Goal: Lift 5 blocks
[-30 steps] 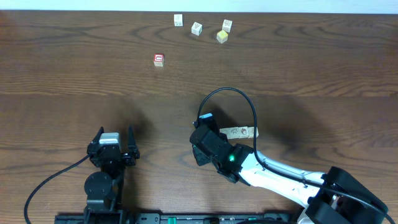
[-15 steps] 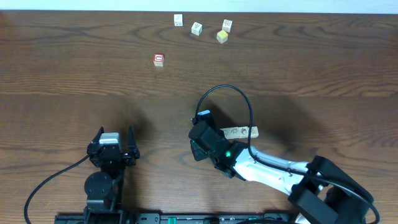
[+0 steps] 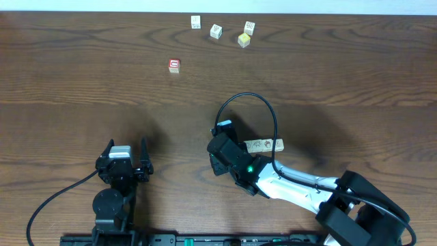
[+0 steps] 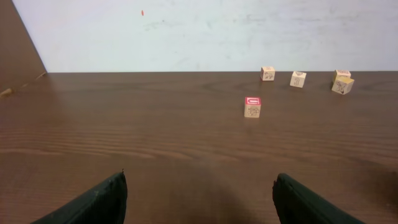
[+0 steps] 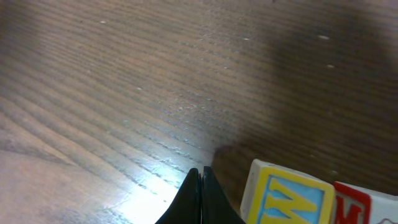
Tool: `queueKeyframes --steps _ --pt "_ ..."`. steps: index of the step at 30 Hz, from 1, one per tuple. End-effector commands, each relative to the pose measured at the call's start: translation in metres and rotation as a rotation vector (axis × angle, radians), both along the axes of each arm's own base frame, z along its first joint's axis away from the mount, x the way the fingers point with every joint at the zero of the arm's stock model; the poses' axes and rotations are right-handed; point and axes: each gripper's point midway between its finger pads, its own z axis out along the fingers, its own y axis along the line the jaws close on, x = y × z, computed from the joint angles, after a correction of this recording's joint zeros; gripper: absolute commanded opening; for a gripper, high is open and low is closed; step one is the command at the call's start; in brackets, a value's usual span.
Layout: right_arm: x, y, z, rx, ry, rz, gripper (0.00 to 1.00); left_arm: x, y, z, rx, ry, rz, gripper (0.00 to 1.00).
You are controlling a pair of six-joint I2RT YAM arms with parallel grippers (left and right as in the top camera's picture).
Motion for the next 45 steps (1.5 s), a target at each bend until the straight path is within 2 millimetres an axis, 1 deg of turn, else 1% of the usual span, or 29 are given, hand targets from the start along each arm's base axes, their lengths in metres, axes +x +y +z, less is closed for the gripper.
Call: queueKeyframes --steps 1,45 --pt "0.011 -0.003 0.005 -0.012 -0.034 -0.025 0.01 -0.001 0.001 -0.018 -0.004 0.054 0.008 0.75" --pt "0.016 -0.020 0.003 -0.063 -0.052 -0.109 0.01 -0.001 0.001 -0.018 -0.004 0.054 0.008 0.75"
